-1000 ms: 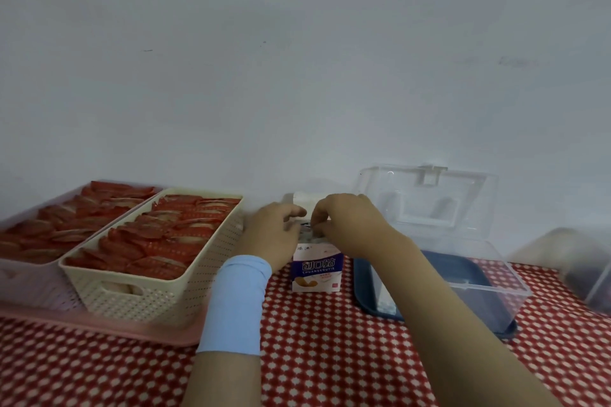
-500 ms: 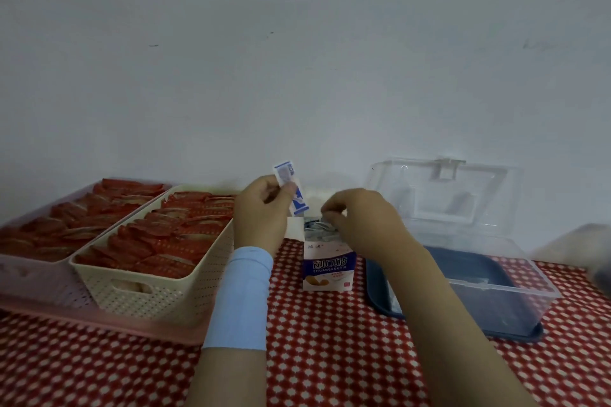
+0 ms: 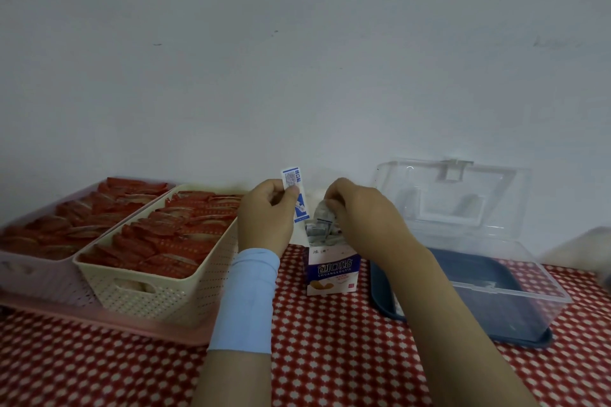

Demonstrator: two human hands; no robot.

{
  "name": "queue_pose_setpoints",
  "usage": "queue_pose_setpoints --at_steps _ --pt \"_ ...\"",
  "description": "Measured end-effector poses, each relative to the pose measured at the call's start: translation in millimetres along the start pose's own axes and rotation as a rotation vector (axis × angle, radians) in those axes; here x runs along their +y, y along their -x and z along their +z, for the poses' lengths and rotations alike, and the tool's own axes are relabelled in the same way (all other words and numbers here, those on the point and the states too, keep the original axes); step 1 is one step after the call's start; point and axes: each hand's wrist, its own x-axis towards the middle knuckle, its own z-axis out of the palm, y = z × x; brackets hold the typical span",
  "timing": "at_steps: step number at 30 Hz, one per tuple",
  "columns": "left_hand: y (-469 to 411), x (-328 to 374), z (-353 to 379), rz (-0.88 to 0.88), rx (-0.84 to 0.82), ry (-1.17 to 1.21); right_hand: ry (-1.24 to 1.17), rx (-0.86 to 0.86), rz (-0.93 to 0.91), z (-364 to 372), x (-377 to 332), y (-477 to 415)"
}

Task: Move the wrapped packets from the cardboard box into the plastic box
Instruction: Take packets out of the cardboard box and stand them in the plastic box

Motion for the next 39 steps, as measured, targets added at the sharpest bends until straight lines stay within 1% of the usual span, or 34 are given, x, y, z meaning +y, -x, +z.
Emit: queue_pose_setpoints --at_steps 2,4,6,9,11,13,15,17,19,21,22,26,29,31,33,35,36,37,39 --pt "0.7 0.3 0.6 0.014 -0.005 -0.031 -0.103 -0.087 0.004 0.8 0.9 2.8" --pt "1.1 0.4 1.1 0.029 -0.006 -0.060 -0.114 -0.128 -0.020 2.9 4.5 4.2" --pt "1.1 0.6 1.1 0.047 0.009 -0.080 -0.151 -0.064 -0.001 1.4 8.5 4.4" --pt "-0.1 1.2 0.1 0.066 0.057 -0.080 -0.314 0.124 0.092 -5.2 13.9 3.4" --pt "0.3 1.9 -0.6 0.074 0.081 -0.083 -0.310 0.164 0.102 -6.1 14.5 2.9" --pt "1.3 2.6 -1.0 0.090 0.079 -0.101 -0.297 0.138 0.086 -2.3 13.3 4.0" --pt "3.4 4.8 0.0 0.126 0.042 -0.109 -0.279 0.121 0.066 1.5 12.6 4.9" --pt "5.9 8.3 2.4 0.174 -0.021 -0.132 -0.258 0.098 0.035 2.4 12.0 5.5" --pt "8.1 11.0 5.5 0.208 -0.099 -0.200 -0.240 0.016 0.006 1.8 12.0 5.6" --pt "9.8 11.2 7.7 0.202 -0.158 -0.236 -0.198 -0.060 0.003 1.7 12.3 5.9" --pt "10.2 10.5 8.1 0.190 -0.176 -0.243 -0.198 -0.059 0.019 1.3 12.5 6.3" --pt "10.0 8.5 7.6 0.162 -0.209 -0.284 -0.351 0.094 0.140 -2.3 14.7 4.2" --pt "8.5 7.1 8.1 0.137 -0.178 -0.265 -0.457 0.238 0.199 -4.8 14.9 4.7" --pt "7.1 6.2 7.8 0.126 -0.081 -0.273 -0.543 0.329 0.224 -9.8 14.2 6.6" --pt "4.5 6.1 4.1 0.117 0.059 -0.281 -0.579 0.379 0.191 -19.1 13.3 9.1" --pt "0.8 7.9 -2.2 0.113 0.146 -0.257 -0.603 0.327 0.119 -30.2 12.7 10.6" --pt "-2.2 7.7 -4.5 0.105 0.145 -0.226 -0.621 0.261 0.078 -35.4 11.8 11.8" --pt "-4.6 8.7 -6.2 0.096 0.109 -0.191 -0.628 0.191 0.039 -39.6 10.5 13.4" --pt "-6.1 14.5 -6.2 0.070 -0.063 -0.128 -0.613 0.102 -0.004 -45.7 8.9 16.7"
